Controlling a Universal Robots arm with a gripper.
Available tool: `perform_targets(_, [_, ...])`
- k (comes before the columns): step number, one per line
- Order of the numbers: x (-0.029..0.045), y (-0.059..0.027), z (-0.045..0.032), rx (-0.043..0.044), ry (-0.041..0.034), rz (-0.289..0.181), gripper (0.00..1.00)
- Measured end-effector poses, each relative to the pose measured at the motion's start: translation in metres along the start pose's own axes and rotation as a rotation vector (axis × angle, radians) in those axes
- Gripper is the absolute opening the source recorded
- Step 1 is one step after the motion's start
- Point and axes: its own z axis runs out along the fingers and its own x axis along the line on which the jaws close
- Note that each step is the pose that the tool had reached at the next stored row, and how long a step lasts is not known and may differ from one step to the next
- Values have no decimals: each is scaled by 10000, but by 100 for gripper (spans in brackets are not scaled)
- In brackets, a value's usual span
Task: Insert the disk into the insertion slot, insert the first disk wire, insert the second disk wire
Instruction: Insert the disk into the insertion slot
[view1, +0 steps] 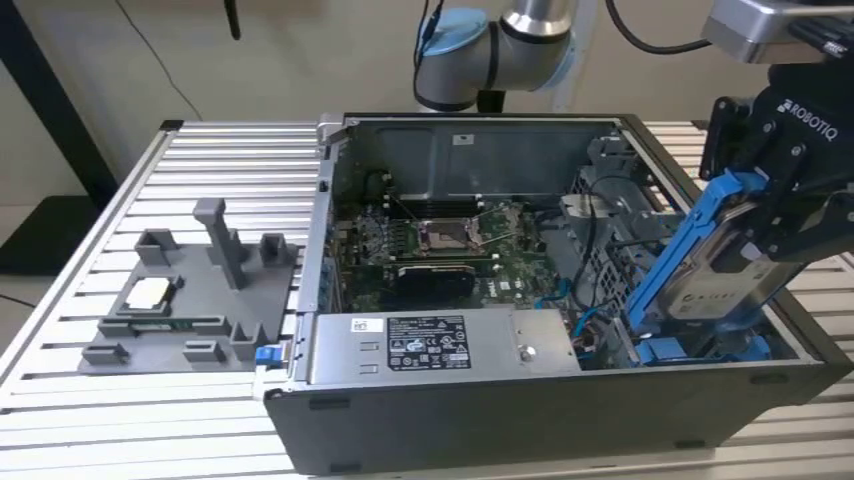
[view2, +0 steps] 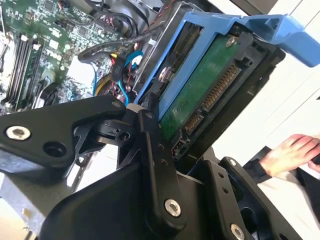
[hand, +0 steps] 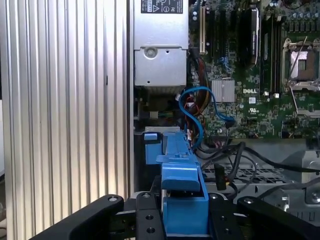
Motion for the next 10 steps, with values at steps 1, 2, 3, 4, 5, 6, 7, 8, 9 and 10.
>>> perform_targets(1, [0, -2, 15, 0, -5, 1, 33])
perform_targets(2, [0, -3, 31, 0, -15, 2, 33])
perform_targets(3, [0, -6, 47, 0, -26, 0, 33])
perform_targets(4, [0, -9, 59, -1, -37, -1, 33])
perform_targets(5, [-1, -14, 69, -1, -42, -1, 33])
perform_targets(6, [0, -20, 80, -1, -46, -1, 33])
perform_targets(7, [0, -24, 93, -1, -53, -1, 33])
perform_targets(8, [-1, -27, 105, -1, -57, -1, 33])
perform_targets(9, [-1, -28, 121, -1, -65, 0, 33])
perform_targets(10, [0, -30, 140, 0, -74, -1, 33])
